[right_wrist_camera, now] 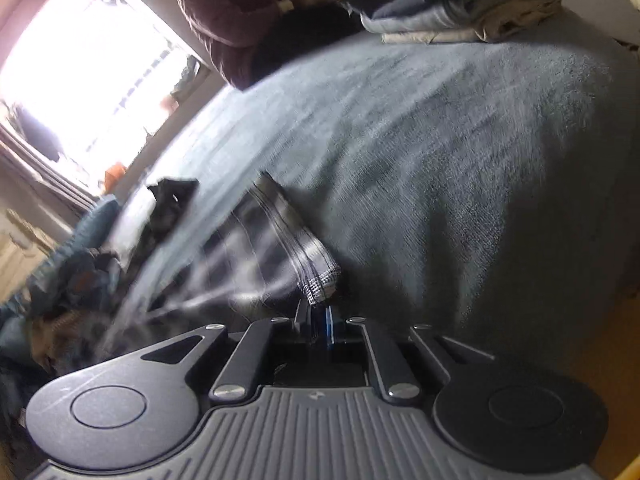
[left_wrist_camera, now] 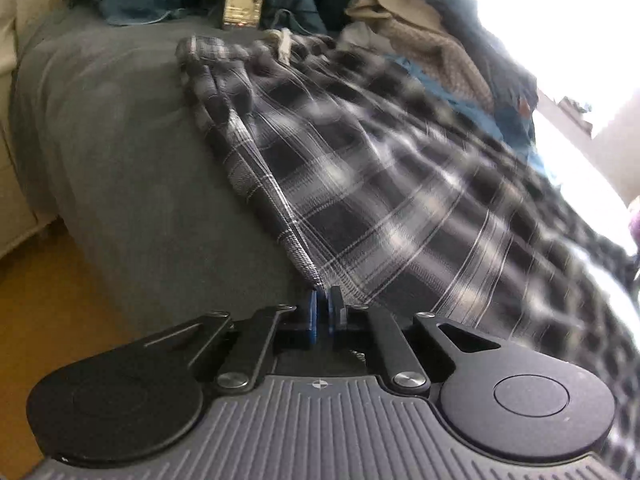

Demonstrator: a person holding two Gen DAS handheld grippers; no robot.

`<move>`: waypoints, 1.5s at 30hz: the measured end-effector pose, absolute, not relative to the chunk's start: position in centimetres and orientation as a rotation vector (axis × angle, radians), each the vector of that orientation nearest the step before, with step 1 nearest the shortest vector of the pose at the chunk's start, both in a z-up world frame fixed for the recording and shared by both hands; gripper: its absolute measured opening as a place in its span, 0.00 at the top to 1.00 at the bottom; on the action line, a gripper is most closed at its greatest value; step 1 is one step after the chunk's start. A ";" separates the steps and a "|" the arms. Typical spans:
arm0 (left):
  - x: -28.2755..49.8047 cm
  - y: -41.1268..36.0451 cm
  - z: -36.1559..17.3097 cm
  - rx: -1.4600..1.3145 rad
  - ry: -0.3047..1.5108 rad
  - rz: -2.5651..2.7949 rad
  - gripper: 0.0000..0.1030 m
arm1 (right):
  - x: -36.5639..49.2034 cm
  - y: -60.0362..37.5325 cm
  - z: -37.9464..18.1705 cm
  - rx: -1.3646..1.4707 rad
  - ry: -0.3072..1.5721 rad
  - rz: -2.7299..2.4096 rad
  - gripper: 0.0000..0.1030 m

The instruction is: Fold clothes

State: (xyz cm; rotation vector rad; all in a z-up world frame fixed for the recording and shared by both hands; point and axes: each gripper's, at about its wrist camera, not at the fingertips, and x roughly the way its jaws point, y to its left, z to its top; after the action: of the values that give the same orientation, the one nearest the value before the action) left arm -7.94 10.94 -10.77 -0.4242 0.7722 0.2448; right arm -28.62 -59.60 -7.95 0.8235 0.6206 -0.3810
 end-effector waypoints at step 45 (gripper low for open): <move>-2.9 19.9 -8.9 -0.239 0.522 0.248 0.57 | -18.2 -43.7 -4.6 -0.018 0.738 -0.210 0.70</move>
State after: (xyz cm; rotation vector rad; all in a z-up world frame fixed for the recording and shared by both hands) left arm -2.88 19.95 -8.92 -0.2392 0.5218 0.2477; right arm -18.20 -43.69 -4.62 -0.0183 0.7382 -0.2099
